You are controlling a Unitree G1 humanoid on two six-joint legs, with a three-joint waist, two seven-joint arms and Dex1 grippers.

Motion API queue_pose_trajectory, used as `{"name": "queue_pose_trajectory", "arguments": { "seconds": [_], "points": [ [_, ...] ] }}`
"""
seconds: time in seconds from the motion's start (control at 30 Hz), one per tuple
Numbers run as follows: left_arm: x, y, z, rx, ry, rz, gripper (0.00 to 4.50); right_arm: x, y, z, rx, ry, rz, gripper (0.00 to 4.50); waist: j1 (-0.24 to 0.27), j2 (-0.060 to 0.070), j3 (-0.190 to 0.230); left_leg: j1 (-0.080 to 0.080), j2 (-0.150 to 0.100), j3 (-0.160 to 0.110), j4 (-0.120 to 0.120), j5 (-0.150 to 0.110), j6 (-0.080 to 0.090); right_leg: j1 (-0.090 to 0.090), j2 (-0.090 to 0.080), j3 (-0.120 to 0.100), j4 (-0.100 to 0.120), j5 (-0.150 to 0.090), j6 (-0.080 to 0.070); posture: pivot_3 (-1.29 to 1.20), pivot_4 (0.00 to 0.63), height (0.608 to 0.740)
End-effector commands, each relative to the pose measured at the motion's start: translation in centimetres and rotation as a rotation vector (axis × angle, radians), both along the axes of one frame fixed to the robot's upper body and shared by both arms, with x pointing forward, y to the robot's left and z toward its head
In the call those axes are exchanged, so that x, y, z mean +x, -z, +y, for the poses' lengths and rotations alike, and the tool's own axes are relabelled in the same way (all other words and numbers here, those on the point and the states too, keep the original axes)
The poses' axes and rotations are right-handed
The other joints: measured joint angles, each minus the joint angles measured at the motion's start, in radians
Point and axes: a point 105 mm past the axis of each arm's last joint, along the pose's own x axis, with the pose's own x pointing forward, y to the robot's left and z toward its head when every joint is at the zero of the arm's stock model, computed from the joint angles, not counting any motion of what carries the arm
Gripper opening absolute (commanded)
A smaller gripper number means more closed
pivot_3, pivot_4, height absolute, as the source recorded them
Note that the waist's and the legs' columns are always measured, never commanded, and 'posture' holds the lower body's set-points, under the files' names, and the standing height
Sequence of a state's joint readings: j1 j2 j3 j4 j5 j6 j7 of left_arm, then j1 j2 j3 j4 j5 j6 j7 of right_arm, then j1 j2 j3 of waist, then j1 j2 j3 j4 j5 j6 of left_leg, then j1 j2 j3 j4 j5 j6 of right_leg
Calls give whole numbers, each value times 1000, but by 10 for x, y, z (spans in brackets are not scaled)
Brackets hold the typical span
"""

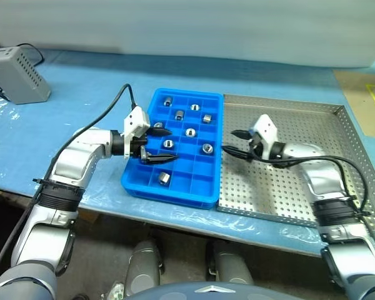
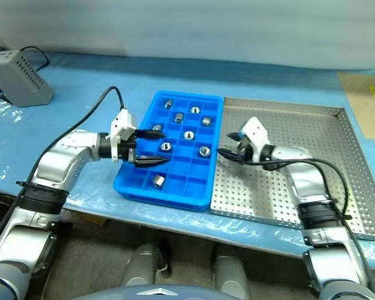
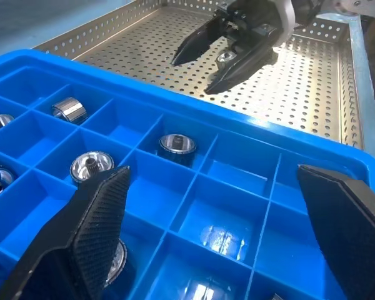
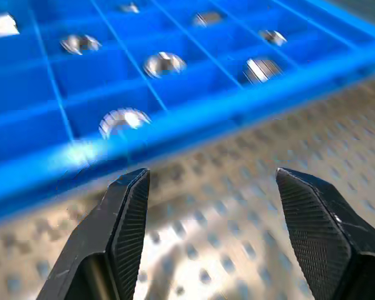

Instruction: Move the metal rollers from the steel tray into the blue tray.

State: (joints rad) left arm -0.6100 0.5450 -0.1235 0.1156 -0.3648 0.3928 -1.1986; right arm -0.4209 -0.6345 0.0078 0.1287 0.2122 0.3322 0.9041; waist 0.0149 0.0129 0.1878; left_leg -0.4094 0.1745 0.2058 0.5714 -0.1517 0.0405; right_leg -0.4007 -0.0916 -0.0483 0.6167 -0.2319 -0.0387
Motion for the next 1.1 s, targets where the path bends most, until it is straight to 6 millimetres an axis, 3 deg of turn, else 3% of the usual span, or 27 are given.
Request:
{"name": "queue_pose_trajectory", "arguments": {
  "seconds": [0.03,0.17,0.3,0.43,0.8,1.07,1.1],
  "points": [
    [1,-8,-6,-14,23,-42,4500,-1,-16,-24,-1,78,-58,3302,-4,0,0,0,0,0,0,0,0,0,0,0,0,0,0,-310,150,740],
    [3,-4,-11,-22,31,-39,4500,0,-19,-52,5,195,-88,3302,-21,0,0,0,0,0,0,0,0,0,1,0,0,0,0,-327,150,740],
    [5,-4,-12,-23,35,-40,4500,3,-20,-63,15,252,-98,3302,-33,0,0,0,0,0,0,0,0,0,1,0,0,0,0,-333,150,740],
    [6,-3,-12,-24,37,-38,4500,0,3,-70,-11,276,-29,3302,-32,0,0,0,1,0,0,0,0,-1,2,0,0,0,0,-328,150,740],
    [7,1,-6,-13,18,-32,4500,-1,31,-81,-28,318,44,3302,-29,0,0,-1,0,0,1,-1,2,0,1,0,-2,0,0,-309,150,740],
    [7,1,-7,-16,11,-35,4500,-3,41,-72,-15,291,67,3302,-30,0,0,-1,1,0,1,-1,2,0,2,0,-2,0,0,-303,150,740],
    [7,1,-7,-17,11,-35,4500,-3,41,-70,-9,286,66,2892,-30,0,0,-1,1,0,1,-1,2,0,2,0,-2,0,0,-303,150,740]
  ]
}}
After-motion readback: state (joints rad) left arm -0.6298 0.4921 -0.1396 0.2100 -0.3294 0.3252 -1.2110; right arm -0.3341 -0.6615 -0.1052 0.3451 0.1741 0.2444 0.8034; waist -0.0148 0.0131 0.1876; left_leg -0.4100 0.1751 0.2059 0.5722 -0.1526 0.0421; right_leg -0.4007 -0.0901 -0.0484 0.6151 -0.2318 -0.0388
